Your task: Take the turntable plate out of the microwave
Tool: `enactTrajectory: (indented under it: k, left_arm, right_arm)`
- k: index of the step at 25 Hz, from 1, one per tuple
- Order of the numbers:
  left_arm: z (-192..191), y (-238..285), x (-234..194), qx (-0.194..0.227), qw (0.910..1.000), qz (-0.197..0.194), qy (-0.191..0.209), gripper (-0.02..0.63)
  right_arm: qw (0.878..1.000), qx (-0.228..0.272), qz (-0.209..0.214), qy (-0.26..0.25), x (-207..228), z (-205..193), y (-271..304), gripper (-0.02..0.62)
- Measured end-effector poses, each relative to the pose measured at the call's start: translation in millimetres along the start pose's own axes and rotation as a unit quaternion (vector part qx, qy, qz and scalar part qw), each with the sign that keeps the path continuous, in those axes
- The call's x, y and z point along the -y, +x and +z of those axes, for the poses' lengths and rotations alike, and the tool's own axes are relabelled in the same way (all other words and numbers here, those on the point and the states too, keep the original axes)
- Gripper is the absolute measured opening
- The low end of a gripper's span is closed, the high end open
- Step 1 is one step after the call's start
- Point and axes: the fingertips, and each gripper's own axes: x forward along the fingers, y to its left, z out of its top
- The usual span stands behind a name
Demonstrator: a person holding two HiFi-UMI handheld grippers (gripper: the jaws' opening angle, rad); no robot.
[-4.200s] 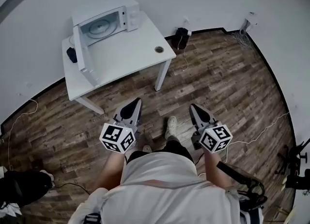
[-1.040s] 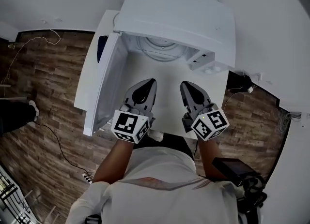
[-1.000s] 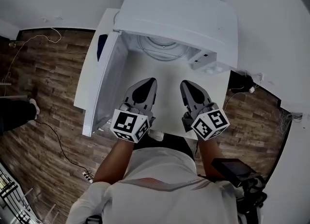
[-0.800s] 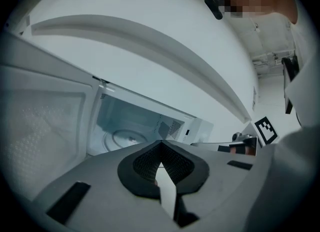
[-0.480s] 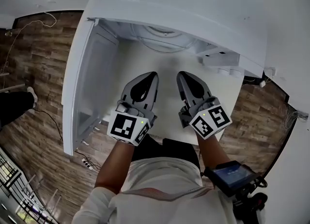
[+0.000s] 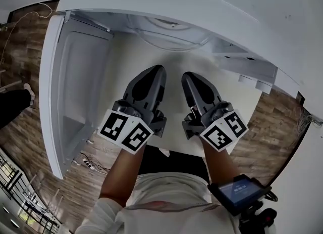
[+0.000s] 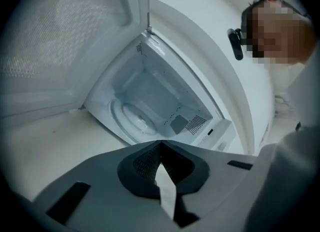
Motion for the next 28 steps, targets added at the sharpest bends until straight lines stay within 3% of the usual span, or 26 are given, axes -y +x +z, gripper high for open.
enactTrajectory:
  k: [3, 6, 10, 14, 23, 28]
  left_arm:
    - [-0.8, 6.7, -6.0, 0.005, 0.9941, -0.016, -0.108, 0.011]
    - [-0.6, 11.4, -15.0, 0.009, 0.9803, -0.027, -0.196, 0.012]
    - [0.5, 18.7, -22.1, 0.001, 0.9663, -0.038, -0.255, 0.052]
    - [1.5, 28.9, -22.6, 0.001, 0.9426, -0.068, -0.327, 0.118]
    - [-11.4, 40.1, -24.2, -0.02, 0.9283, -0.059, -0.367, 0.153]
    - [-11.8, 44.4, -24.5, -0.027, 0.9258, -0.061, -0.372, 0.153]
  right_arm:
    - [0.994, 0.019, 0.015, 0.107, 6.5, 4.8, 6.8, -0.005]
    - [0.971, 0.045, 0.035, 0.231, 15.0, 10.0, 13.3, 0.024]
    - [0.948, 0.07, 0.03, 0.309, 28.2, 13.8, 20.5, 0.086]
    - [0.927, 0.085, 0.019, 0.364, 38.1, 11.9, 27.0, 0.098]
    - [0.911, 0.094, 0.001, 0.402, 42.6, 3.0, 25.2, 0.104]
    - [0.905, 0.101, 0.002, 0.413, 42.6, 2.2, 27.8, 0.104]
